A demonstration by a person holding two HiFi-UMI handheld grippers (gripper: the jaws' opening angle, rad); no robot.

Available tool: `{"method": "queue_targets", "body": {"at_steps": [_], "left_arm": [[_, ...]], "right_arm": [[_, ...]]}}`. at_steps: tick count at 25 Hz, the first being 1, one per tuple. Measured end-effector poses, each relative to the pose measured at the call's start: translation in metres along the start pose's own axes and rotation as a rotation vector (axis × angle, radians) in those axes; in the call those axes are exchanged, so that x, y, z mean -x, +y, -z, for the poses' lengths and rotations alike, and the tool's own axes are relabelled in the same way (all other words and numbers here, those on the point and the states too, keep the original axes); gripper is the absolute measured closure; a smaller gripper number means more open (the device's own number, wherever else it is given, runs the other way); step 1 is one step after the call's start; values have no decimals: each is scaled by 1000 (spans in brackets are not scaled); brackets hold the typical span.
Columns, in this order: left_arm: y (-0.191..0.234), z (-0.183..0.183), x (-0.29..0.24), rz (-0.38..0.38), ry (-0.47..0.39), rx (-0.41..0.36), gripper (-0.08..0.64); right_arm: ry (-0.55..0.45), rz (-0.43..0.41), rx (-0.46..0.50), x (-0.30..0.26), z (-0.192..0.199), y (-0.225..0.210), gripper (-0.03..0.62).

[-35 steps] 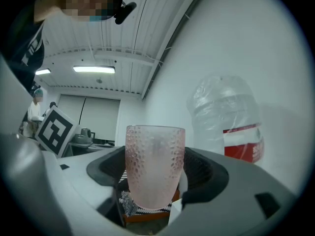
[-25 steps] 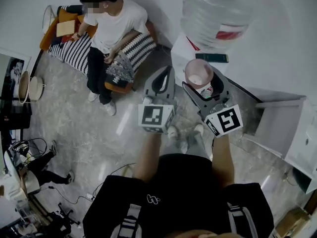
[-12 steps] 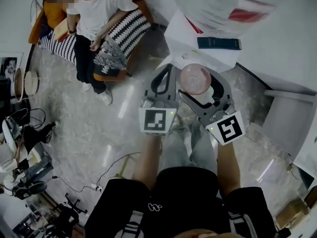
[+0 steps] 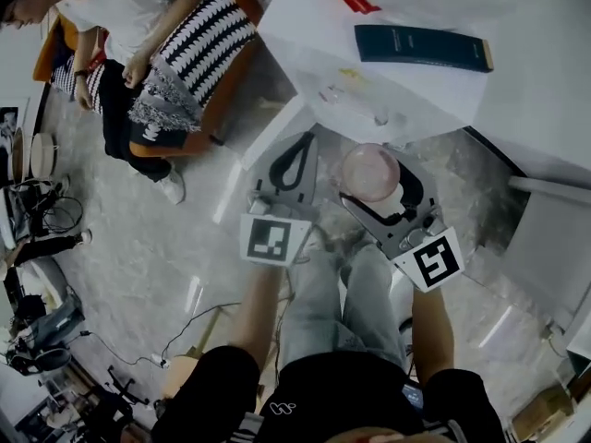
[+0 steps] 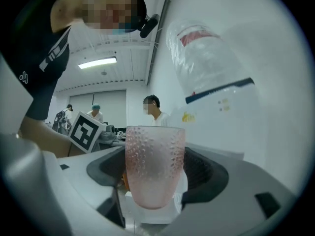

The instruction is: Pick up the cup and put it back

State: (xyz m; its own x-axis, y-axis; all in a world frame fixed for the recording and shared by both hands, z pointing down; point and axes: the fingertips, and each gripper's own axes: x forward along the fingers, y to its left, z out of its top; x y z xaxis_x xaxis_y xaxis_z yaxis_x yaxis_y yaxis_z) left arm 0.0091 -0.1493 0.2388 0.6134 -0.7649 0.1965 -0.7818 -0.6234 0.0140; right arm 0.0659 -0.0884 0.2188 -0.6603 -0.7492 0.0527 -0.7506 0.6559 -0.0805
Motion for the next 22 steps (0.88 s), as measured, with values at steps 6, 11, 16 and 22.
{"method": "queue_targets", "body": {"at_steps": [6,11,16,22], "left_arm": [[1,130,-23,27,18,58,546],[1,228,-47,34,-5,66,546],[13,328,-72,77,3,30,546],[18,406,-103,107,-48,3,546]], "right_arm": [[13,-45,-6,-5,131,-3,225],[-2,-58,-15,-18,237,-7,225],[-55,3,-23,-36,325,-20,225],[-54,61,25,-50,419,-41,225]]}}
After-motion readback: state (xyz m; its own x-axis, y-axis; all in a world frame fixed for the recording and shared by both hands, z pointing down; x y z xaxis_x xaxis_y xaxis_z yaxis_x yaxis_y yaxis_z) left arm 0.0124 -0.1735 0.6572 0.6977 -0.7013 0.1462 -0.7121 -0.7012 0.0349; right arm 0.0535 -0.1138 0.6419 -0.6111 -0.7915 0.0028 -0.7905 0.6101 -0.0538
